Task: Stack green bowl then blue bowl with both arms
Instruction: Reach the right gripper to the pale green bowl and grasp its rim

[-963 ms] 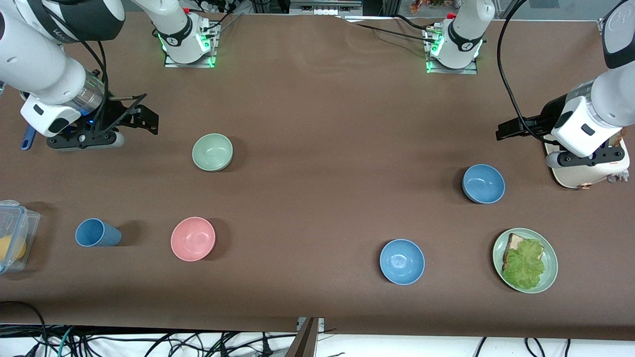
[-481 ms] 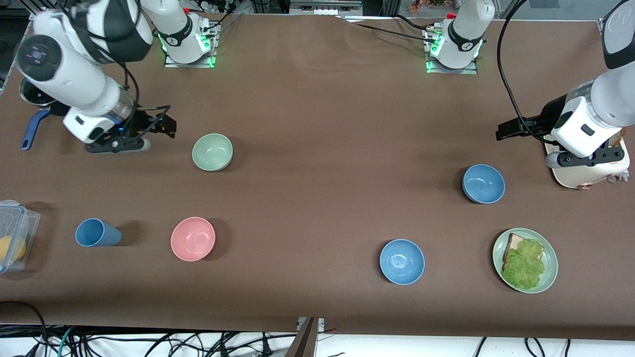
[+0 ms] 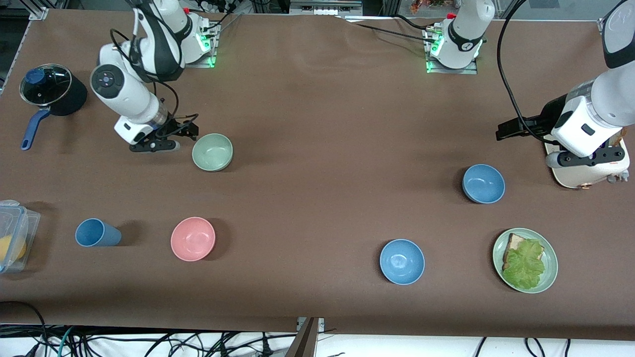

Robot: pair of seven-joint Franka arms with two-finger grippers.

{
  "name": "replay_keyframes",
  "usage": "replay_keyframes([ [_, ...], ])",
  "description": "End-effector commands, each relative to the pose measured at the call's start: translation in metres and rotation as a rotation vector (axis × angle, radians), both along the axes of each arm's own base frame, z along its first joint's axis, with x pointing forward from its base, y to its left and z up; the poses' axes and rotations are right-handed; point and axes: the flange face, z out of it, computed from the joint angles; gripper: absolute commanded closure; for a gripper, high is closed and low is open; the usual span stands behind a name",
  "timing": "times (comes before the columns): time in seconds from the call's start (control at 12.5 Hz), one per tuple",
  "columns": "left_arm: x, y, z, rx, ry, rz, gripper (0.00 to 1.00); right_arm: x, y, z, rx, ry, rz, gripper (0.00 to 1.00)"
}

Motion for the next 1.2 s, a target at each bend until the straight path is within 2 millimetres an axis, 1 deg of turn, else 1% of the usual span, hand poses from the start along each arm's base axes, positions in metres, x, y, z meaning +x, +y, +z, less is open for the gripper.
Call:
replay_keyframes([
  [0.0, 0.003, 0.000, 0.007, -0.014, -0.016, -0.030, 0.00, -0.005, 0.007, -0.039, 0.012, -0.013, 0.003, 0.02],
  [0.08, 0.003, 0.001, 0.007, -0.019, -0.020, -0.061, 0.00, -0.002, 0.008, -0.049, 0.017, -0.031, 0.003, 0.10],
  [0.16, 0.004, 0.002, 0.006, -0.022, -0.022, -0.077, 0.00, -0.002, 0.009, -0.058, 0.020, -0.038, 0.003, 0.29],
  [0.24, 0.004, 0.003, 0.006, -0.016, -0.023, -0.078, 0.00, -0.001, 0.009, -0.062, 0.022, -0.041, -0.003, 0.59],
  [0.32, 0.005, 0.005, 0.007, 0.001, -0.035, -0.078, 0.00, 0.003, 0.011, -0.060, 0.023, -0.048, -0.012, 0.94],
  [0.4, 0.005, 0.002, 0.007, 0.010, -0.035, -0.085, 0.00, 0.004, 0.015, -0.058, 0.024, -0.049, -0.032, 1.00],
  [0.56, 0.005, 0.002, 0.007, 0.011, -0.035, -0.086, 0.00, 0.006, 0.031, -0.055, 0.027, -0.060, -0.051, 1.00],
  [0.64, 0.005, 0.001, 0.007, 0.011, -0.034, -0.088, 0.00, 0.011, 0.041, -0.049, 0.032, -0.076, -0.059, 1.00],
  [0.72, 0.005, 0.000, 0.007, 0.011, -0.034, -0.090, 0.00, 0.016, 0.060, -0.040, 0.036, -0.086, -0.059, 1.00],
  [0.8, 0.005, 0.000, 0.007, 0.011, -0.034, -0.090, 0.00, 0.026, 0.077, -0.027, 0.040, -0.092, -0.076, 1.00],
  [0.88, 0.005, -0.001, 0.006, 0.009, -0.032, -0.091, 0.00, 0.039, 0.099, -0.016, 0.041, -0.084, -0.097, 1.00],
  [0.96, 0.005, -0.002, 0.007, 0.009, -0.034, -0.093, 0.00, 0.057, 0.129, -0.005, 0.044, -0.074, -0.120, 1.00],
  [1.04, 0.005, -0.002, 0.007, 0.009, -0.034, -0.093, 0.00, 0.071, 0.170, 0.003, 0.047, -0.066, -0.149, 1.00],
  [1.12, 0.005, -0.002, 0.007, 0.009, -0.034, -0.093, 0.00, 0.083, 0.217, 0.006, 0.064, -0.075, -0.196, 1.00],
])
